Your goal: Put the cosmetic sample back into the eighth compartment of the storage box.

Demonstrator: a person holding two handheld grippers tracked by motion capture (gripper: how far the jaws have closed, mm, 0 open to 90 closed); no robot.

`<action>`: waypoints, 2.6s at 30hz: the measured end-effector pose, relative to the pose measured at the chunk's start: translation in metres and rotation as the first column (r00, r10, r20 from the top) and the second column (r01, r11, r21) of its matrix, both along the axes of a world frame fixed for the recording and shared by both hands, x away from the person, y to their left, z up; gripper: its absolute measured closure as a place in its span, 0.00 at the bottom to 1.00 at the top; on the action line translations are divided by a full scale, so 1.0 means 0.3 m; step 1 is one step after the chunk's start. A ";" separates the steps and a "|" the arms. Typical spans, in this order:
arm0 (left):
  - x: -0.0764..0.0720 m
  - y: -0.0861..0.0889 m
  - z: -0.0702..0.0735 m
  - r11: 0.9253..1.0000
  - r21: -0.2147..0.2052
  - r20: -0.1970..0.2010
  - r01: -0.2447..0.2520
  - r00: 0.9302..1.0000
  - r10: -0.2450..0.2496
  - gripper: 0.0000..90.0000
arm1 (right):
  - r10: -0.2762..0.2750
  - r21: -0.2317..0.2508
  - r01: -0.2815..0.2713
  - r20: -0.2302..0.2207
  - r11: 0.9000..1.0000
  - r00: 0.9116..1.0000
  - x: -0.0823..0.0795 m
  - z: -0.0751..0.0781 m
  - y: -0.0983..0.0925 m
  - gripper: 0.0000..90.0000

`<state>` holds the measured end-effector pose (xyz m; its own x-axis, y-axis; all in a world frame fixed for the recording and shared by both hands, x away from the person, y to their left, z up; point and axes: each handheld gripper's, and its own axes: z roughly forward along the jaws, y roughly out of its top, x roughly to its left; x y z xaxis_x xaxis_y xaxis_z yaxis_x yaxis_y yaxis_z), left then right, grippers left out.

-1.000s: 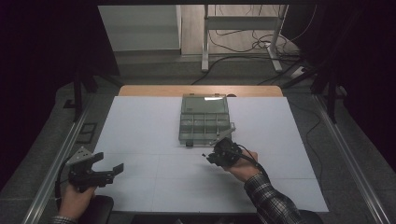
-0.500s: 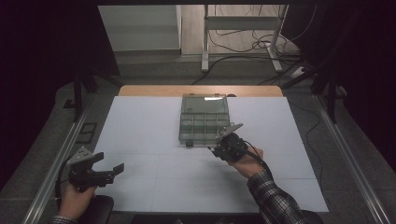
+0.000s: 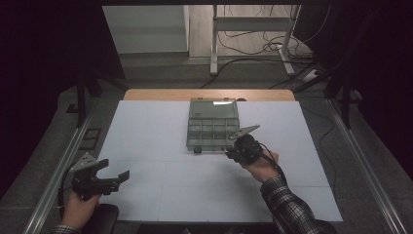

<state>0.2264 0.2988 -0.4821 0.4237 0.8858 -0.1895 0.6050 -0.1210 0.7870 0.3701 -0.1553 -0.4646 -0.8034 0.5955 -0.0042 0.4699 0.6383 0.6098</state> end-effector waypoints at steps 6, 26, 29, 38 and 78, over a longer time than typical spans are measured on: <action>0.001 -0.001 0.000 1.000 0.001 -0.001 0.000 1.000 0.000 0.04 | -0.012 0.002 0.012 0.006 1.000 1.000 0.011 0.005 -0.007 0.90; 0.005 -0.001 -0.001 1.000 0.001 -0.005 -0.001 1.000 0.001 0.04 | -0.071 0.022 0.070 0.016 0.997 0.997 0.090 0.027 -0.035 0.90; 0.005 -0.001 -0.001 1.000 -0.001 -0.006 -0.003 1.000 0.003 0.04 | -0.080 0.023 0.080 0.020 0.997 0.997 0.107 0.031 -0.036 0.90; 0.005 -0.001 -0.001 1.000 0.001 -0.006 -0.002 1.000 0.002 0.04 | -0.094 0.022 0.094 0.028 0.995 0.995 0.146 0.036 -0.034 0.90; 0.007 -0.002 -0.001 1.000 0.001 -0.011 0.000 1.000 0.000 0.04 | -0.141 -0.018 0.141 0.010 0.990 0.990 0.216 -0.034 -0.020 0.82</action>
